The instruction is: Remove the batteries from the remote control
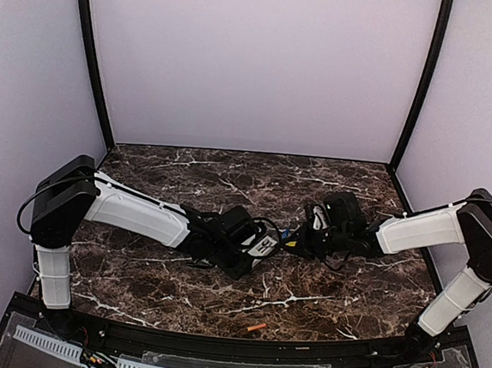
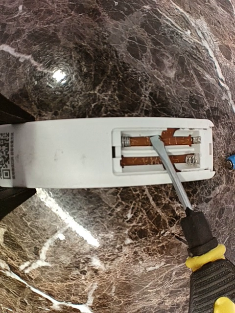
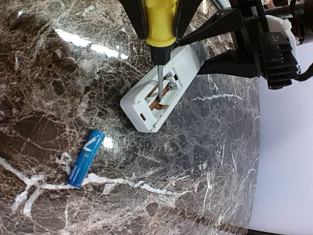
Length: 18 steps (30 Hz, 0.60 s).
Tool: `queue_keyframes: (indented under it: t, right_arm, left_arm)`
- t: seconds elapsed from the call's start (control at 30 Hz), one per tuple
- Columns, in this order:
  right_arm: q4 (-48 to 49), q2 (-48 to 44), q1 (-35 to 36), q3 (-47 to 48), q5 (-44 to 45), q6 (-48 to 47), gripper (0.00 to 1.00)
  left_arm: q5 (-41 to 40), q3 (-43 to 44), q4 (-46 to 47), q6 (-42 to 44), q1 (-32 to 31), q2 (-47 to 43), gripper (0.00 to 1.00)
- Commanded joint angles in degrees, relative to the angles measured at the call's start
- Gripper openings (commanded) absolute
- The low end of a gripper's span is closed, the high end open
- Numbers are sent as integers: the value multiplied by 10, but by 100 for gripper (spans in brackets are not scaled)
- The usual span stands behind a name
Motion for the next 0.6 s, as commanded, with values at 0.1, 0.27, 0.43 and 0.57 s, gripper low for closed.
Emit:
queue_keyframes:
  t: [0.1, 0.27, 0.43, 0.57]
  right_arm:
    - [-23, 19, 0, -4, 5, -12, 0]
    - [-44, 14, 0, 2, 18, -22, 0]
    - [-59, 15, 0, 13, 19, -34, 0]
    - [-83, 11, 0, 29, 26, -48, 0]
  left_arm:
    - [35, 11, 10, 17, -7, 2, 6]
    - [35, 11, 10, 19, -7, 2, 6]
    - [30, 13, 7, 24, -7, 2, 6]
    - [22, 16, 1, 27, -7, 2, 6]
